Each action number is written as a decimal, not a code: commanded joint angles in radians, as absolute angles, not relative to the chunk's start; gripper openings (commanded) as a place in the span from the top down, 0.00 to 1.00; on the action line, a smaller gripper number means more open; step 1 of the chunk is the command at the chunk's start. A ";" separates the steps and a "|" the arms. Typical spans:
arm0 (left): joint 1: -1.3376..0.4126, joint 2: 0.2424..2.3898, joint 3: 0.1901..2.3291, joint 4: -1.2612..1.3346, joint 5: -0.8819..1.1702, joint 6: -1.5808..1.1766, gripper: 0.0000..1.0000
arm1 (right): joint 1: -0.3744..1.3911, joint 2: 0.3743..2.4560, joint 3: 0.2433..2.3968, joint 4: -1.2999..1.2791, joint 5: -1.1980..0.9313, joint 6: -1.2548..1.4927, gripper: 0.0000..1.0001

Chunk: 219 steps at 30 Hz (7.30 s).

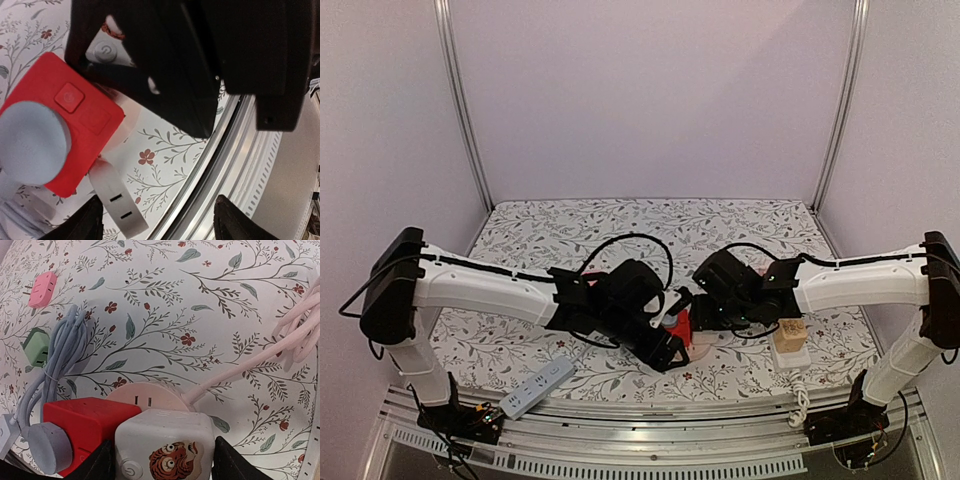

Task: Pull the plug off the socket
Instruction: Adjust the socket at the center of the board.

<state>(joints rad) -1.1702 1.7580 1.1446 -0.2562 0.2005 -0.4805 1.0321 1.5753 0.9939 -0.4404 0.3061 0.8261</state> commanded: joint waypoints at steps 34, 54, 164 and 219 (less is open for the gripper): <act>-0.968 1.355 0.969 -0.428 -0.046 -0.345 0.25 | 1.039 1.811 1.262 -0.278 0.123 0.363 0.35; -0.936 1.405 0.839 -0.246 0.209 -0.509 0.33 | 1.049 1.521 0.947 -0.209 0.118 0.524 0.12; -0.730 1.710 1.010 -0.120 0.489 -0.329 0.27 | 1.081 1.764 1.072 -0.211 0.326 0.702 0.43; -0.825 1.652 1.023 -0.256 0.314 -0.122 0.82 | 1.002 1.763 1.096 -0.193 0.252 0.581 0.44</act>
<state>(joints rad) -0.7765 1.6691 1.0107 -0.2062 0.2939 -0.0967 1.0065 1.7874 1.0763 -0.2333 0.2550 0.5850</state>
